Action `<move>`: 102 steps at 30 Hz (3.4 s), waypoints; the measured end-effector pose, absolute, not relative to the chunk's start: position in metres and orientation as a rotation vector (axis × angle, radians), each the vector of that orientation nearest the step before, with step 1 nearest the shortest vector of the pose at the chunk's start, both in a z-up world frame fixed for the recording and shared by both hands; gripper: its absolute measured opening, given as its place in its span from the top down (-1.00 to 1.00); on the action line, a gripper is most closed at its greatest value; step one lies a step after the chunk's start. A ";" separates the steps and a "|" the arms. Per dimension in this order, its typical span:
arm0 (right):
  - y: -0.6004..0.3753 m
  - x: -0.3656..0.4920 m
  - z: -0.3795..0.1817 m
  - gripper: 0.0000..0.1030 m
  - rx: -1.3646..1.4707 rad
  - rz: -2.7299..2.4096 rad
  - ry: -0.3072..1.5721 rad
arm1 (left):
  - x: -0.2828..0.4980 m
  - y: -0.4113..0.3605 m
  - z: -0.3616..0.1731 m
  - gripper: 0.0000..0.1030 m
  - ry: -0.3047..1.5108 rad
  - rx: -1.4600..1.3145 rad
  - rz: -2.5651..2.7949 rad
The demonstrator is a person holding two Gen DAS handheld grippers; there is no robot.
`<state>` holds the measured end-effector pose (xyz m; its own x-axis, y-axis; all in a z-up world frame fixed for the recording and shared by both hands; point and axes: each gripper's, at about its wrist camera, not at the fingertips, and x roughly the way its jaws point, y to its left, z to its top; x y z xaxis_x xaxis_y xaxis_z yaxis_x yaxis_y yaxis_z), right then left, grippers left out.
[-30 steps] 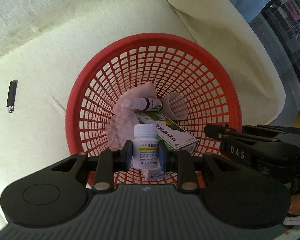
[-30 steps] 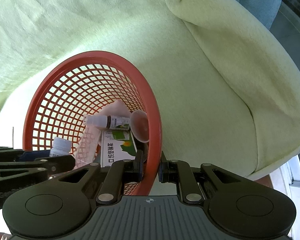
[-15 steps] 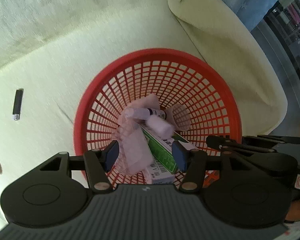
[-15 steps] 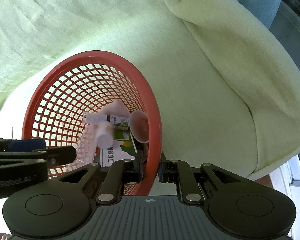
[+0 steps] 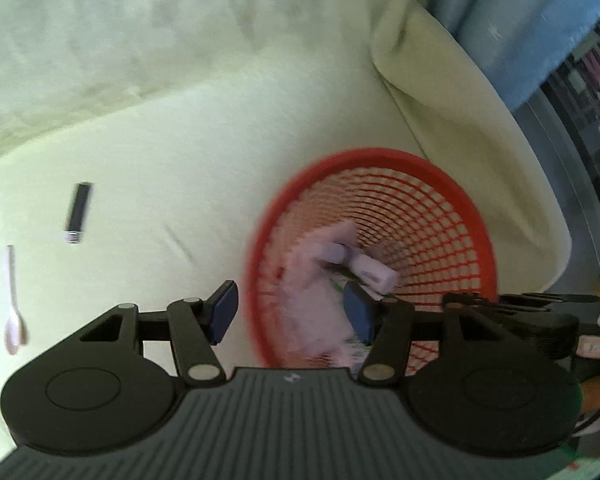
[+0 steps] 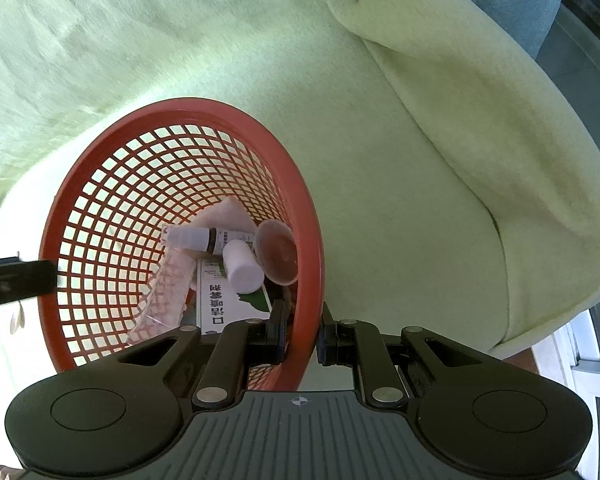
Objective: Organize objects
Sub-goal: 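Move the left tool to the black lighter and grasp it, then carry the black lighter into the basket and open the left tool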
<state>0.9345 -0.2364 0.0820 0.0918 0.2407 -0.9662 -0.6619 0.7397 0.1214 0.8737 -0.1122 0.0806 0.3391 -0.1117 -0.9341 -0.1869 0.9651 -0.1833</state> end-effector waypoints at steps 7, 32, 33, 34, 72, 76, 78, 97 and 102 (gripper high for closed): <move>-0.234 0.932 0.083 0.79 -0.406 0.686 1.323 | 0.850 -0.038 0.064 -0.03 1.224 -0.181 0.219; -0.223 0.936 0.080 0.79 -0.432 0.608 1.332 | 0.932 0.094 -0.107 0.27 1.342 -0.071 0.304; -0.223 0.936 0.080 0.79 -0.431 0.605 1.333 | 0.933 0.095 -0.106 0.31 1.341 -0.083 0.298; -0.223 0.937 0.080 0.79 -0.431 0.604 1.334 | 0.934 0.096 -0.106 0.37 1.339 -0.092 0.294; -0.234 0.934 0.085 0.79 -0.408 0.671 1.324 | 0.850 -0.042 0.083 0.65 1.270 -0.230 0.160; -0.233 0.933 0.085 0.78 -0.408 0.676 1.321 | 0.852 -0.064 0.094 0.65 1.263 -0.247 0.113; -0.233 0.933 0.085 0.78 -0.407 0.680 1.320 | 0.855 -0.076 0.097 0.65 1.266 -0.251 0.085; -0.237 0.933 0.088 0.78 -0.384 0.712 1.314 | 0.877 -0.150 0.090 0.65 1.282 -0.247 -0.048; -0.237 0.933 0.087 0.78 -0.381 0.712 1.315 | 0.881 -0.156 0.086 0.65 1.288 -0.246 -0.059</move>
